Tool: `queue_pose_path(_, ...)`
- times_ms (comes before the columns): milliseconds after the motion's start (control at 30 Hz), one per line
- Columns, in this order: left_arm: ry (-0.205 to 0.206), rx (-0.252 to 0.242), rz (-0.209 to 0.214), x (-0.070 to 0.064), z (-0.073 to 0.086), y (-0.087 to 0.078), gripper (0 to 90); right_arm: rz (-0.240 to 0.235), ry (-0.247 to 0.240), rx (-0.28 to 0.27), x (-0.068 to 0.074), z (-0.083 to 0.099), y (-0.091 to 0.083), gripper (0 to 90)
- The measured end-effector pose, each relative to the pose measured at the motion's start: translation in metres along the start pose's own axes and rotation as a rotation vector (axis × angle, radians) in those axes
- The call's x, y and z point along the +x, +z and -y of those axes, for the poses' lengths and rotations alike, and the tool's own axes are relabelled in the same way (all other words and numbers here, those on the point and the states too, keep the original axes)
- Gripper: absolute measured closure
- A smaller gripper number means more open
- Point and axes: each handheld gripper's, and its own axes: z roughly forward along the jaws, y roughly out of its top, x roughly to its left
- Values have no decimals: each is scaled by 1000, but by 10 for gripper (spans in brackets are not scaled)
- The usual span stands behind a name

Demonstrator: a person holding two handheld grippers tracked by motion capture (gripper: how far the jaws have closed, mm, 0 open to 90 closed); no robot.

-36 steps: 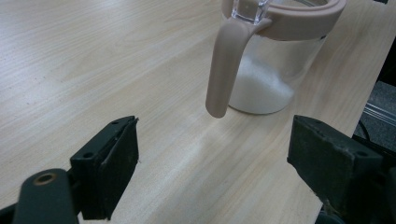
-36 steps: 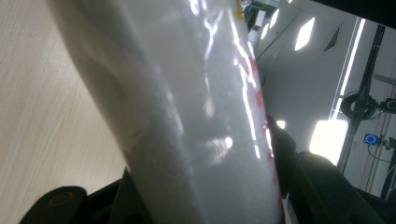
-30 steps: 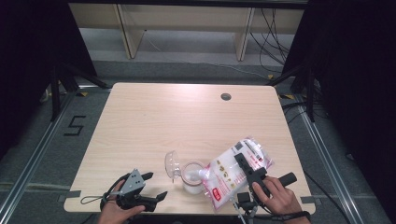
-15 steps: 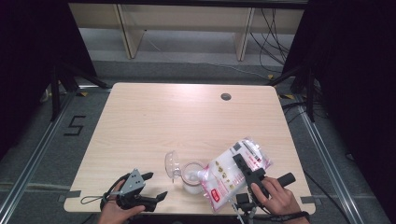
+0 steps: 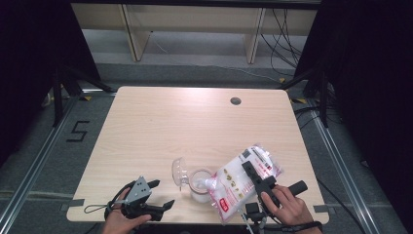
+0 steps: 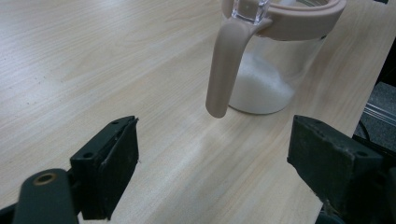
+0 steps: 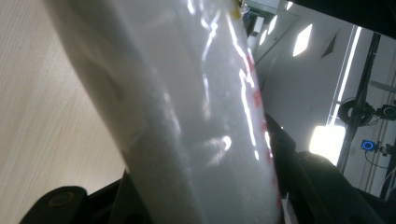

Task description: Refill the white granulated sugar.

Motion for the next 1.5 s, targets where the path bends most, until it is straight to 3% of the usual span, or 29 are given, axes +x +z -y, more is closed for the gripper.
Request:
queue_pose_path(33,2,0,-2,0,0,0,160,11,23,-9,2,0,1,606)
queue_pose_path(100,16,-1,1,1,0,0,160,-2,-11,4,-1,-1,0,606)
queue_pose_path(133,23,1,0,1,0,0,160,17,-11,-14,0,0,1,607)
queue_pose_path(167,32,12,-7,2,-1,-1,160,0,-17,-1,-1,-1,0,607)
queue_pose_path(333,22,1,0,1,0,0,160,11,19,-15,2,-1,0,607)
queue_pose_path(367,21,-1,1,1,0,0,160,16,0,-18,0,-2,0,608)
queue_pose_path(633,22,1,-3,1,0,-1,160,14,-7,-24,-1,-3,0,612)
queue_pose_path(667,22,1,-3,1,0,-1,160,-16,9,5,0,-3,-2,613)
queue_pose_path(700,28,7,-5,2,-1,-1,160,-1,-11,-13,-2,-4,-1,613)
queue_pose_path(1033,28,6,-5,2,-1,-1,160,1,2,-18,-1,-5,-1,620)
queue_pose_path(1067,28,6,-5,2,-1,-1,160,-2,-13,-13,-3,-6,-2,621)
queue_pose_path(1200,27,6,-5,2,-1,-1,160,20,8,-27,-1,-6,-1,626)
queue_pose_path(1300,27,6,-5,1,-1,-1,160,-5,-4,-14,-2,-7,-2,630)
queue_pose_path(1400,26,4,-4,1,-1,-1,160,-13,15,-12,0,-8,-2,633)
queue_pose_path(1467,28,6,-4,2,-1,-1,160,-5,-1,-21,-1,-8,-2,635)
queue_pose_path(1500,27,6,-5,1,-1,-1,160,-14,19,-14,1,-8,-2,636)
